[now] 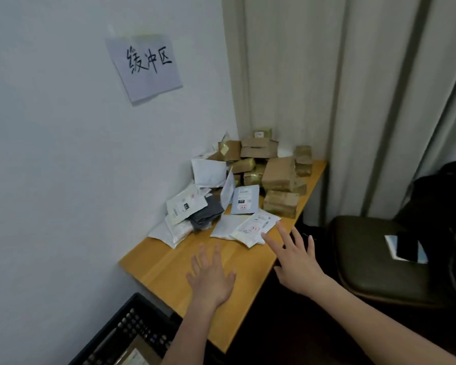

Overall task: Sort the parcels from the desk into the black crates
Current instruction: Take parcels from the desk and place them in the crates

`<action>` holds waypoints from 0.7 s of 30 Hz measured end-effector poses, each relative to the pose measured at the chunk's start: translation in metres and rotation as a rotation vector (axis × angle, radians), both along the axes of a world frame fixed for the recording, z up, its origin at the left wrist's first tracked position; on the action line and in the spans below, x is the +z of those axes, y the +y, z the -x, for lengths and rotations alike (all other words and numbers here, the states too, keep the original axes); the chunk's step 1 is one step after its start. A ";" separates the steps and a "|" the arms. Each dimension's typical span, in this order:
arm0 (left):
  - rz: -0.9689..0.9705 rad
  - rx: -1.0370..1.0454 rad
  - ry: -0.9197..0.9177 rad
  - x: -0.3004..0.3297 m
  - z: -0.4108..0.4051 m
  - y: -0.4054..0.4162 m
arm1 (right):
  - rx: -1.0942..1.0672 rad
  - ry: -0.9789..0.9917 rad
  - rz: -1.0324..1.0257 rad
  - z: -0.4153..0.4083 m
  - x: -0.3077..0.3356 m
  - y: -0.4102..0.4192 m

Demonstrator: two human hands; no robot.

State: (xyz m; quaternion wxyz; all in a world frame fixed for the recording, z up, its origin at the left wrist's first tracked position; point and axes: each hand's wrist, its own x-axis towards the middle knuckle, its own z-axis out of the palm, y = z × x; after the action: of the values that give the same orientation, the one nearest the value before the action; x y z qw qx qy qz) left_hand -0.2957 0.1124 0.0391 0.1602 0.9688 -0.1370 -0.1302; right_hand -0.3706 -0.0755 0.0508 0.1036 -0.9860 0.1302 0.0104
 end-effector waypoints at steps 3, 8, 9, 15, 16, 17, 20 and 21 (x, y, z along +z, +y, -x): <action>-0.003 -0.068 0.015 0.000 -0.020 -0.063 | -0.060 0.018 0.012 -0.011 0.009 -0.063; -0.053 -0.111 0.041 -0.009 -0.060 -0.119 | -0.097 0.055 -0.029 -0.044 0.003 -0.122; -0.065 -0.109 0.050 -0.013 -0.070 -0.124 | -0.097 0.067 -0.043 -0.053 -0.002 -0.128; -0.144 -0.064 0.122 -0.052 -0.149 -0.143 | -0.074 0.186 -0.117 -0.125 -0.045 -0.150; -0.151 -0.062 0.141 -0.062 -0.166 -0.146 | -0.074 0.204 -0.132 -0.140 -0.054 -0.155; -0.156 -0.064 0.162 -0.071 -0.182 -0.149 | -0.077 0.224 -0.145 -0.155 -0.063 -0.159; -0.169 -0.069 0.244 -0.100 -0.225 -0.159 | -0.079 0.310 -0.163 -0.198 -0.087 -0.171; -0.171 -0.073 0.273 -0.108 -0.236 -0.163 | -0.079 0.343 -0.181 -0.210 -0.093 -0.174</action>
State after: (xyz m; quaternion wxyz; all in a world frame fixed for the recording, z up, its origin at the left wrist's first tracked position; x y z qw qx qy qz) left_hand -0.0597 -0.0503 -0.0687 0.0895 0.9466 -0.1374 -0.2778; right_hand -0.1608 -0.2495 -0.0422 0.1684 -0.9505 0.1830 0.1860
